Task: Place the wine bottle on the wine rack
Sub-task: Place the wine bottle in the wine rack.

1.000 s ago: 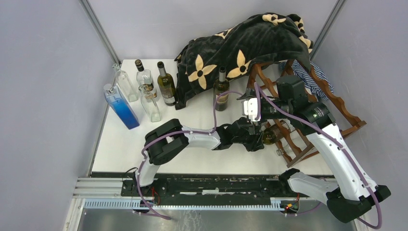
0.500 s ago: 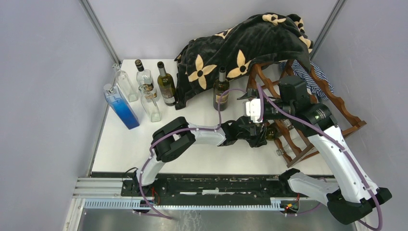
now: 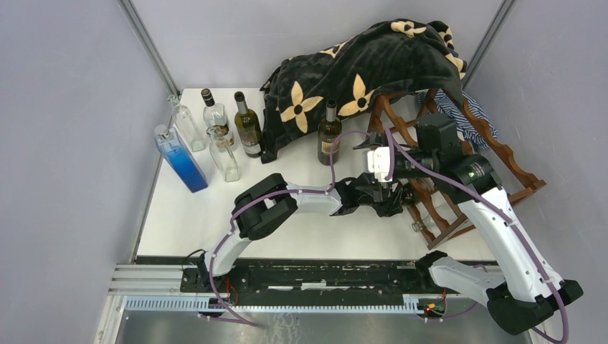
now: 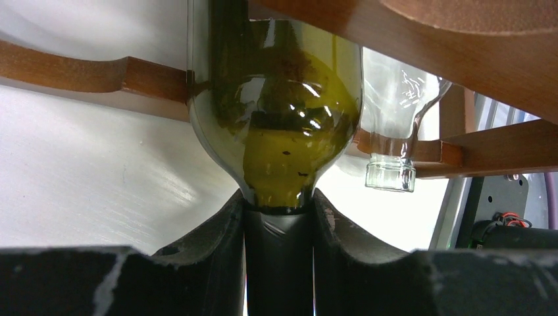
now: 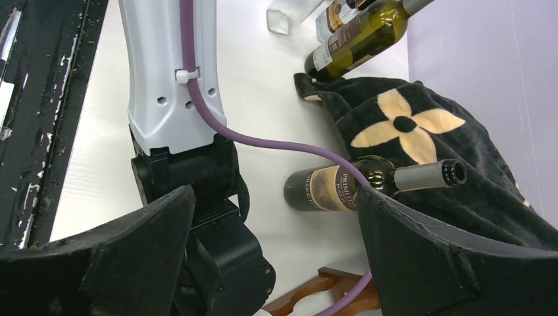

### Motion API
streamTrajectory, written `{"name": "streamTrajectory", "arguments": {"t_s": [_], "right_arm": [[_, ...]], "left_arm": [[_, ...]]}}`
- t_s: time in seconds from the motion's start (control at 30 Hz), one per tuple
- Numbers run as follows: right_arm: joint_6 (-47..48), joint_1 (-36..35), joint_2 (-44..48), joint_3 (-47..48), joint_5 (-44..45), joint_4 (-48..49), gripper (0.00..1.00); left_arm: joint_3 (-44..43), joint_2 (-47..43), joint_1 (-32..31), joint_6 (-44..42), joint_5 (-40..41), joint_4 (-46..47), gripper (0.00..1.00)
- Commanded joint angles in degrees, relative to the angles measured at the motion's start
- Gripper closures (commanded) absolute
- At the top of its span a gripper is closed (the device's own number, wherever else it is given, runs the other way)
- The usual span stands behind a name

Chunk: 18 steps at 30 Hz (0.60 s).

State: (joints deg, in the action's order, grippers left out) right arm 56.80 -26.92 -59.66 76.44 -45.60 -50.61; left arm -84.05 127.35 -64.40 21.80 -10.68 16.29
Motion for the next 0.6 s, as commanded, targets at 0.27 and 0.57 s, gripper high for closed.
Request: {"name": "streamTrajectory", "arguments": {"t_s": [0.27, 0.57], "right_arm": [[-2.4, 1.1, 1.3, -2.5, -1.6, 4.3, 0.02], [-2.6, 1.4, 1.7, -3.1, -2.5, 5.0, 0.02]], "left_arm": [[-11.0, 1.4, 1.4, -3.2, -5.7, 4.0, 0.98], [-16.4, 4.3, 2.9, -0.6, -9.4, 0.8, 0.98]]}}
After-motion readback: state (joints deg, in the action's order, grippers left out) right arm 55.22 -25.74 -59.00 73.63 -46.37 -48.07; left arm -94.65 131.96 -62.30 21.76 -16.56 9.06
